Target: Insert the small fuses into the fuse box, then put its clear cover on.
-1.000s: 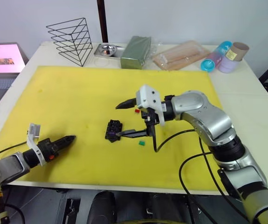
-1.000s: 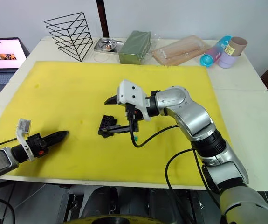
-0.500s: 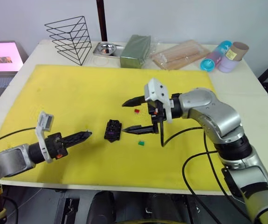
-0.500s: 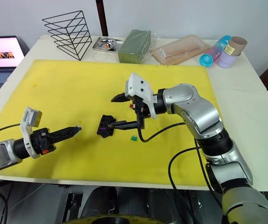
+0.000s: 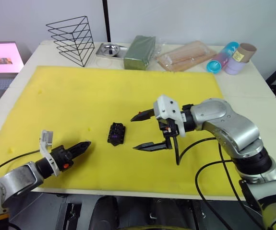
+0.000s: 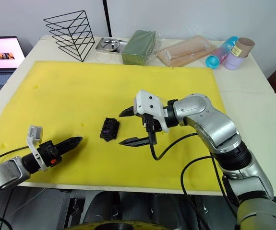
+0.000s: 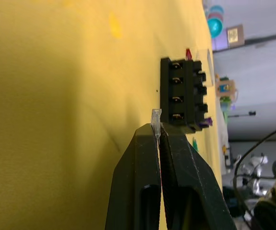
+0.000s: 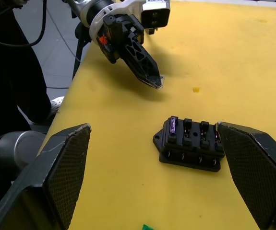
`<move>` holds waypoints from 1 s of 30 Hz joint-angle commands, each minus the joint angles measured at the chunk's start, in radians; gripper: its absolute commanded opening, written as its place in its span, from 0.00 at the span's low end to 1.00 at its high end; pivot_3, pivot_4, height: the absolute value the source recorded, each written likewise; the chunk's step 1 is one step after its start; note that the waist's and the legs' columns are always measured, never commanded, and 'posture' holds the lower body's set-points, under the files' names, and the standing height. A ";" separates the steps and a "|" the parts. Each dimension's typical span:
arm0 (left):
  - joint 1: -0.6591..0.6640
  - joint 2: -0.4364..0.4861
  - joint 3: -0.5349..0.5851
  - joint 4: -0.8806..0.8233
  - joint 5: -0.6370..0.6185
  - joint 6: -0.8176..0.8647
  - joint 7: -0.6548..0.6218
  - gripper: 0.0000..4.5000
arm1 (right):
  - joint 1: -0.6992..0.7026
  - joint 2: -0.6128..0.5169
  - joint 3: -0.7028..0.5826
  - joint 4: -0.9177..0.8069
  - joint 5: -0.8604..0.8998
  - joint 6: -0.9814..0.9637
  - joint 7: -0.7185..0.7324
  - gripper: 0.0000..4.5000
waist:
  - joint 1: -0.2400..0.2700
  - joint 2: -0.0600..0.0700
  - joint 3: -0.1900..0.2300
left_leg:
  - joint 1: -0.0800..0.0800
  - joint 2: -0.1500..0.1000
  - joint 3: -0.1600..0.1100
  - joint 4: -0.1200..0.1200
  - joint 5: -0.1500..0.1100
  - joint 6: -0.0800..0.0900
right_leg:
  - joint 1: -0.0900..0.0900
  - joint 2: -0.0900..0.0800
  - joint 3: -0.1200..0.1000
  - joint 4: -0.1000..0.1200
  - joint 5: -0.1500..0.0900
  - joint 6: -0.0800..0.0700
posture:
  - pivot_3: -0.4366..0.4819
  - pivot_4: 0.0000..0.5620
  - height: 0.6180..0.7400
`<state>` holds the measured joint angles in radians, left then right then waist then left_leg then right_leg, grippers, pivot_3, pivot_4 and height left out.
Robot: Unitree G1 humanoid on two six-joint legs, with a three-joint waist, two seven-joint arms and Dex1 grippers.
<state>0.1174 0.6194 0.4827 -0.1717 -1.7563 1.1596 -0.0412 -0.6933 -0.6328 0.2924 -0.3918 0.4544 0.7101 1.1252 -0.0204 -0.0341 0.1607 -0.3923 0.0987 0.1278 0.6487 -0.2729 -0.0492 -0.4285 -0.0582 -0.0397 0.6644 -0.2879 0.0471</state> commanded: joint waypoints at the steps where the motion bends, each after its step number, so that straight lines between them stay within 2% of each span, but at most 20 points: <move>1: 0.046 0.017 -0.031 -0.036 -0.058 -0.027 0.040 0.16 | -0.002 0.004 -0.010 -0.029 0.010 -0.016 -0.003 1.00 | 0.000 0.000 0.000 | 0.000 0.000 0.000 0.000 0.000 0.000 | 0.000 0.000 0.000 0.000 0.000 0.000 | 0.48 0.27 1.00; 12: 0.181 0.153 -0.045 -0.111 -0.213 -0.108 0.132 0.97 | -0.019 0.039 -0.004 0.005 0.001 -0.033 -0.015 1.00 | 0.000 0.001 0.000 | 0.000 0.000 0.000 0.000 0.000 0.000 | 0.000 0.000 0.001 0.000 -0.002 -0.003 | 0.48 0.27 1.00; 15: 0.212 0.223 -0.005 -0.098 -0.216 -0.079 0.084 0.99 | -0.025 0.043 -0.004 0.009 0.002 -0.032 -0.018 1.00 | -0.002 0.001 0.000 | 0.001 0.000 0.000 0.000 0.000 0.000 | 0.000 0.000 0.001 0.000 -0.002 -0.003 | 0.48 0.27 1.00; 18: 0.168 0.327 0.050 -0.030 -0.206 -0.017 -0.094 0.99 | -0.028 0.045 -0.004 0.010 0.004 -0.031 -0.019 1.00 | 0.001 0.002 0.001 | 0.001 0.000 0.001 -0.001 0.000 0.000 | -0.001 0.002 0.000 0.000 -0.002 -0.004 | 0.48 0.27 1.00; 20: 0.100 0.386 0.036 0.060 -0.212 0.037 -0.193 0.99 | -0.028 0.046 -0.003 0.009 0.006 -0.030 -0.018 1.00 | 0.005 0.003 0.001 | 0.000 0.000 0.002 -0.001 0.000 0.000 | -0.001 0.003 0.000 0.000 -0.002 -0.004 | 0.48 0.27 1.00; 23: -0.012 0.495 -0.057 0.230 -0.161 0.187 -0.343 0.99 | -0.035 0.050 0.001 0.015 0.005 -0.032 -0.015 1.00 | 0.010 0.002 0.002 | 0.000 0.000 0.002 0.000 0.001 -0.002 | -0.001 0.003 -0.001 0.000 -0.002 -0.004 | 0.48 0.27 1.00; 26: -0.133 0.555 -0.167 0.307 0.023 0.279 -0.483 0.99 | -0.045 0.053 0.004 0.025 0.003 -0.033 -0.013 1.00 | 0.007 0.002 0.002 | 0.000 -0.001 0.004 -0.001 0.001 -0.002 | -0.001 0.002 0.000 -0.001 -0.002 -0.004 | 0.48 0.27 1.00; 27: -0.171 0.564 -0.199 0.324 0.075 0.297 -0.520 0.99 | -0.048 0.053 0.005 0.029 0.002 -0.035 -0.011 1.00 | 0.006 0.002 0.002 | -0.001 -0.001 0.004 -0.001 0.001 -0.002 | -0.002 0.002 -0.001 -0.002 -0.002 -0.004 | 0.48 0.27 1.00; 30: -0.363 0.510 -0.306 0.459 0.188 0.360 -0.602 0.99 | -0.058 0.056 0.007 0.037 0.000 -0.036 -0.009 1.00 | 0.007 0.001 0.003 | -0.002 -0.001 0.004 -0.002 0.001 -0.002 | -0.003 0.003 -0.001 -0.001 0.000 0.000 | 0.48 0.27 1.00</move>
<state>-0.1864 1.1436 0.2116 0.2343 -1.6326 1.4813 -0.5783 -0.7262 -0.5783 0.3084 -0.3437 0.4524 0.6893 1.1118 -0.0139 -0.0327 0.1632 -0.3953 0.0986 0.1314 0.6471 -0.2716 -0.0517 -0.4323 -0.0541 -0.0405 0.6637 -0.2880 0.0469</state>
